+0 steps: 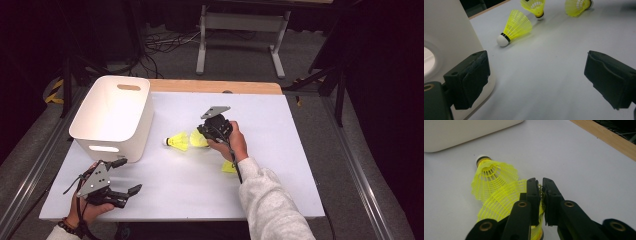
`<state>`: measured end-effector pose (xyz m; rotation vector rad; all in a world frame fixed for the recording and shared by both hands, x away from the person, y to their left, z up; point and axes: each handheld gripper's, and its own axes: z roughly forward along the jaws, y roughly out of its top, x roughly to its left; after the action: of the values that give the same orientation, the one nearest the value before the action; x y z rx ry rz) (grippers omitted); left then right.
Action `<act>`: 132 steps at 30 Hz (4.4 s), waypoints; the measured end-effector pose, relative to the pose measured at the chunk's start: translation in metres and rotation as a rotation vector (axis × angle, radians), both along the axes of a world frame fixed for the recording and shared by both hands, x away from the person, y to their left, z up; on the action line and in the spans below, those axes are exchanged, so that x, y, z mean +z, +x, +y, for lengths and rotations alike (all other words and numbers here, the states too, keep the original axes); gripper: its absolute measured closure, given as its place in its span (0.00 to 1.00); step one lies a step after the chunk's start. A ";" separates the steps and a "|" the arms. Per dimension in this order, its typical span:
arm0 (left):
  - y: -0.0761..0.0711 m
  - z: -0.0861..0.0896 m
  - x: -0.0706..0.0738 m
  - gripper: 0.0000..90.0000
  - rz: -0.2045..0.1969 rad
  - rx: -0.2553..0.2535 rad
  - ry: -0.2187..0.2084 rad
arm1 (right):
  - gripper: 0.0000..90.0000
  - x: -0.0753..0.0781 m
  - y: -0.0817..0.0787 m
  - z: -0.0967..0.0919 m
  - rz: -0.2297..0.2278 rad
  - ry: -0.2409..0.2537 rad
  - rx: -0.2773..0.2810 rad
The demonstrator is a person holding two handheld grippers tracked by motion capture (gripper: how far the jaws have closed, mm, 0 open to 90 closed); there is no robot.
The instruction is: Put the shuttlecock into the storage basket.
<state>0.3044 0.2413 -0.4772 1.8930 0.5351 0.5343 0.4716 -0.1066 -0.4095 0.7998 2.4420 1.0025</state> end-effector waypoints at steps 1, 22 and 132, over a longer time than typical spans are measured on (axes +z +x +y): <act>0.000 0.000 0.000 0.08 0.000 -0.001 0.001 | 0.91 -0.001 0.000 -0.003 0.006 0.013 0.000; 0.002 -0.004 -0.002 0.08 0.009 -0.009 0.012 | 0.79 0.003 0.005 -0.017 -0.008 -0.043 0.014; 0.002 -0.009 -0.002 0.09 0.014 -0.029 0.033 | 1.00 0.026 -0.028 -0.038 0.223 -0.037 0.042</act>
<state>0.3064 0.2325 -0.4795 1.9338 0.5096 0.5142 0.4437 -0.1449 -0.3835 0.8941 2.6669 0.9231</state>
